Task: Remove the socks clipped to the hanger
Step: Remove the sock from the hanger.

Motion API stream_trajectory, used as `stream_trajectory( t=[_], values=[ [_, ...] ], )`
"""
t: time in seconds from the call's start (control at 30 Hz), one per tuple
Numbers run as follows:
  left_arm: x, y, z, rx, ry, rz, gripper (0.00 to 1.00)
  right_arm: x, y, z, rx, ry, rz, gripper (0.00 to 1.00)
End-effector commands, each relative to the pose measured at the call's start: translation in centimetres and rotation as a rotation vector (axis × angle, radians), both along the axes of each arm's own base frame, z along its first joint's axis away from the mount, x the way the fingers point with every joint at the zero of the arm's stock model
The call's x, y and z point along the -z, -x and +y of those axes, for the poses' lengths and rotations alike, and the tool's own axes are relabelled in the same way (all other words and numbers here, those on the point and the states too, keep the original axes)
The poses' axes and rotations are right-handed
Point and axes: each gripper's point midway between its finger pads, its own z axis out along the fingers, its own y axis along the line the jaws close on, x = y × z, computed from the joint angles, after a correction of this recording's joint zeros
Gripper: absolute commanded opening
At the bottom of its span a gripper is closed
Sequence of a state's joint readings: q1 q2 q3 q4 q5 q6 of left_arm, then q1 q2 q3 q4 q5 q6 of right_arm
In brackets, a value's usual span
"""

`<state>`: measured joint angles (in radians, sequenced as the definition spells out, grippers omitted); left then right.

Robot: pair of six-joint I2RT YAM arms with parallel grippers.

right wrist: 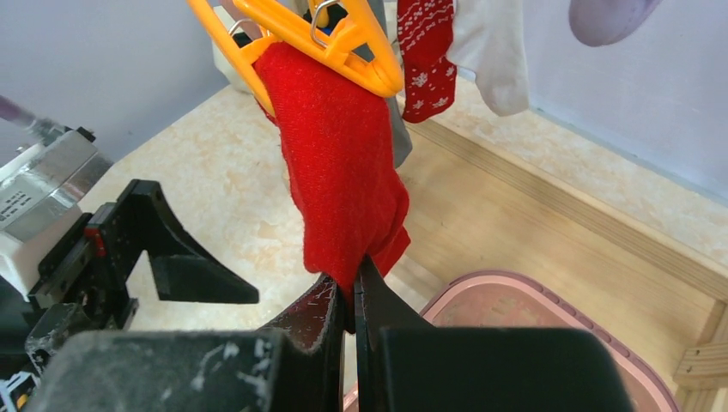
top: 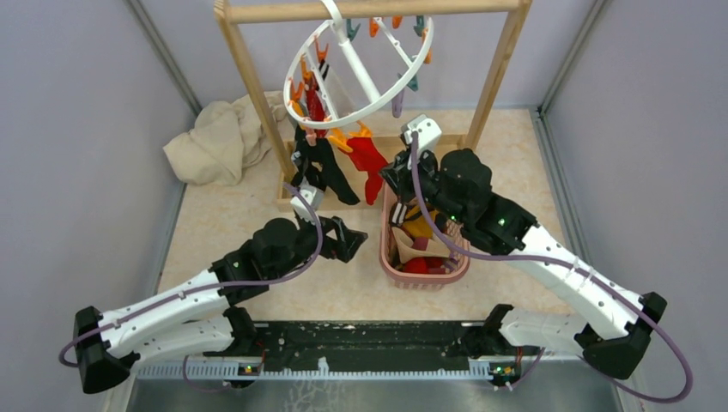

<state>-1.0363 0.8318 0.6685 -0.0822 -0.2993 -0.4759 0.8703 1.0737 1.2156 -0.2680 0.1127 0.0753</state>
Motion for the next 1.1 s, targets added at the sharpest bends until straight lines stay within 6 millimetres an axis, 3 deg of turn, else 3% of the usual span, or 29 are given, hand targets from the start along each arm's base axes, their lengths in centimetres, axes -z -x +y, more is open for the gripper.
stream_trajectory(
  t=[0.0,0.3,0.6,1.07],
  values=[
    [-1.9,-0.1,-2.5,0.089,0.055,-0.085,0.99,-0.7,1.1,-0.3,-0.038,-0.036,0.009,0.00],
    [-2.3,-2.0,-2.8,0.025,0.056,-0.153,0.99,-0.2,3.6,0.9,-0.169,-0.069,0.098,0.00],
    [-3.7,-2.0,-2.3,0.019,0.076,-0.228,0.99,0.7,5.0,2.0,-0.246,-0.105,0.169,0.00],
    [-2.9,-3.7,-3.0,-0.036,0.046,-0.237,0.98,1.1,6.5,3.7,-0.351,-0.140,0.241,0.00]
  ],
)
